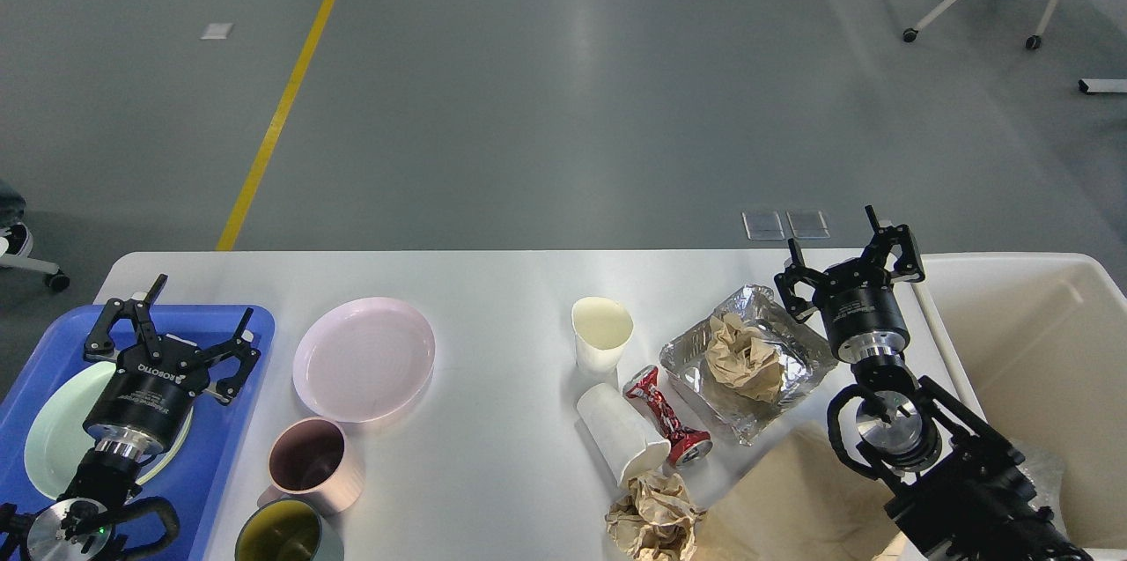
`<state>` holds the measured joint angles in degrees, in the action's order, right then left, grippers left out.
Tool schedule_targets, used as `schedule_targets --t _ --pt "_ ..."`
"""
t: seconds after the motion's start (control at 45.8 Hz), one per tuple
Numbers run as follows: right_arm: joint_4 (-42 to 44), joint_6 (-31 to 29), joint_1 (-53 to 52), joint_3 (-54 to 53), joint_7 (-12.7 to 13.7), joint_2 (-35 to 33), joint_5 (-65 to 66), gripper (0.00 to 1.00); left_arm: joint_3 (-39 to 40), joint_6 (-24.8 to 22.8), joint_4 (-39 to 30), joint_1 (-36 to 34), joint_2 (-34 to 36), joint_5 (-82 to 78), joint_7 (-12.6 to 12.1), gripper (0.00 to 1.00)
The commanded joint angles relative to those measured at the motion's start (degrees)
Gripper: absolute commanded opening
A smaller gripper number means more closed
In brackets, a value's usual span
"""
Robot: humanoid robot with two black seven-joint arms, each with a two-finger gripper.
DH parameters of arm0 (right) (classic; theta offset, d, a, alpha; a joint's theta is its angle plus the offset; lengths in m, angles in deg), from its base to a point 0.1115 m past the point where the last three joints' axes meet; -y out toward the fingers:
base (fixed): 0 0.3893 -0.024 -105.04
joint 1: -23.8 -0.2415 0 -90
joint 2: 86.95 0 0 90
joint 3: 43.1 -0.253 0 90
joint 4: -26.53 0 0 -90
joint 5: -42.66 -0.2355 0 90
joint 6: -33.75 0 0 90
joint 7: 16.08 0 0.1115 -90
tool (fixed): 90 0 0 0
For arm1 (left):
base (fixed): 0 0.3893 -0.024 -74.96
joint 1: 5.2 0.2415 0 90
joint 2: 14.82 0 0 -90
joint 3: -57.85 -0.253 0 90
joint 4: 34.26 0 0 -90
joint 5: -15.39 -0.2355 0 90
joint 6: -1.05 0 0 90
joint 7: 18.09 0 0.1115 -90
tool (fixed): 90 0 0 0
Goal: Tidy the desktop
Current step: 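Raise the left gripper up and away from the blue tray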
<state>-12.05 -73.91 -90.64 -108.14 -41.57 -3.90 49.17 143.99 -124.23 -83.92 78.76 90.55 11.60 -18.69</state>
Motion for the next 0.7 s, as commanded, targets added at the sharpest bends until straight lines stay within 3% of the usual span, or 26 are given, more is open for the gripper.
schedule_targets --t 0.0,0.35,0.481,0.677 --pt "0.0 0.0 0.0 0.0 0.0 0.0 -0.01 1.0 -0.09 -0.5 0.0 0.24 0.37 0.19 0.34 0.96" --pt "0.0 0.0 0.0 0.0 0.0 0.0 -0.01 1.0 -3.51 0.2 0.0 0.42 3.61 0.63 0.6 0.96" --pt "0.0 0.0 0.0 0.0 0.0 0.0 -0.01 1.0 -16.77 0.64 0.61 -2.47 15.02 0.63 0.6 0.96" --pt "0.0 0.0 0.0 0.0 0.0 0.0 -0.1 1.0 -40.76 0.47 2.28 -15.39 30.14 0.54 0.6 0.96"
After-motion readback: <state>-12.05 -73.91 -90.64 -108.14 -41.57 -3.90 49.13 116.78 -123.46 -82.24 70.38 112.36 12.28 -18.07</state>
